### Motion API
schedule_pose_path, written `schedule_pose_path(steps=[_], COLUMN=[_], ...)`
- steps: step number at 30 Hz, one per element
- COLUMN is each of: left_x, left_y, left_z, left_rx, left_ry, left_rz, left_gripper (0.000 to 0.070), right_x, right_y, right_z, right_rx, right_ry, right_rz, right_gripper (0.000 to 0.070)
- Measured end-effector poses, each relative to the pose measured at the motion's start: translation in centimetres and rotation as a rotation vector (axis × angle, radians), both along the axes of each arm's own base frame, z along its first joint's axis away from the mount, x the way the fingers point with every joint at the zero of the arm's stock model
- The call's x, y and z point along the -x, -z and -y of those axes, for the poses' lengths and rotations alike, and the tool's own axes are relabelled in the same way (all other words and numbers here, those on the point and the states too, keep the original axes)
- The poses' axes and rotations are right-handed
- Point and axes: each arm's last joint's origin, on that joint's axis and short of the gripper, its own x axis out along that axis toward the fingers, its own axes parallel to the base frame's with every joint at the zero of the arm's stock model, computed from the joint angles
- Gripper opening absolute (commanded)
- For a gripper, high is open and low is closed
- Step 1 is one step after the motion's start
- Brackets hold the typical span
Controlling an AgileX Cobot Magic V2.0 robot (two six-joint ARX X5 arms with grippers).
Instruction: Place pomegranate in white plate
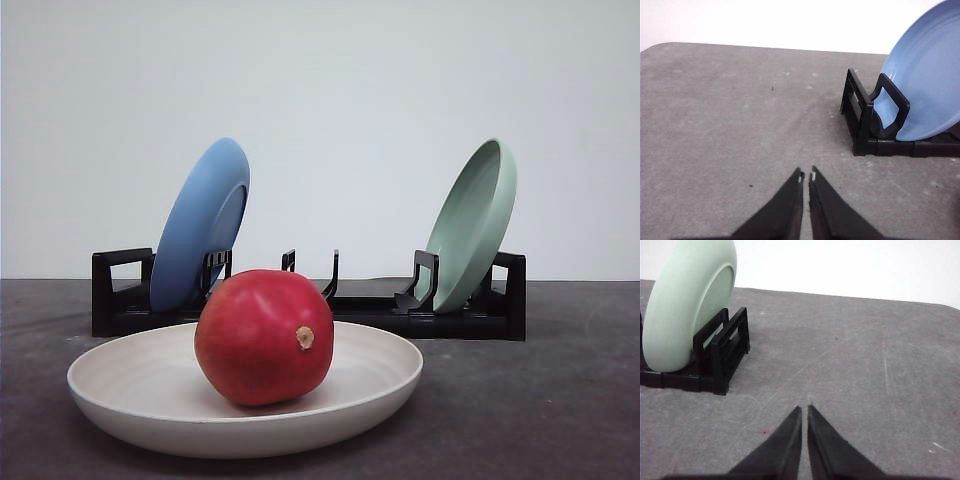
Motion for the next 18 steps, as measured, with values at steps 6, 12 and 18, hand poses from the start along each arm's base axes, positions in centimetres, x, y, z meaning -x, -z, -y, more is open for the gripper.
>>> schedule_pose_path(steps=[6,12,18], left_x=[0.00,0.00,0.00], left_y=[0.00,0.00,0.00], left_z=[0.00,0.00,0.00], left_rx=[0.000,0.000,0.000], left_ry=[0.000,0.000,0.000], left_rz=[0.000,0.000,0.000], left_gripper=[0.0000,0.0000,0.0000], right_x=[0.00,0.00,0.00], right_y=[0.00,0.00,0.00], right_z=[0.00,0.00,0.00], right_rx=[0.000,0.000,0.000], right_ry=[0.000,0.000,0.000], right_rz=[0.000,0.000,0.000], right_gripper=[0.0015,0.0015,0.0014])
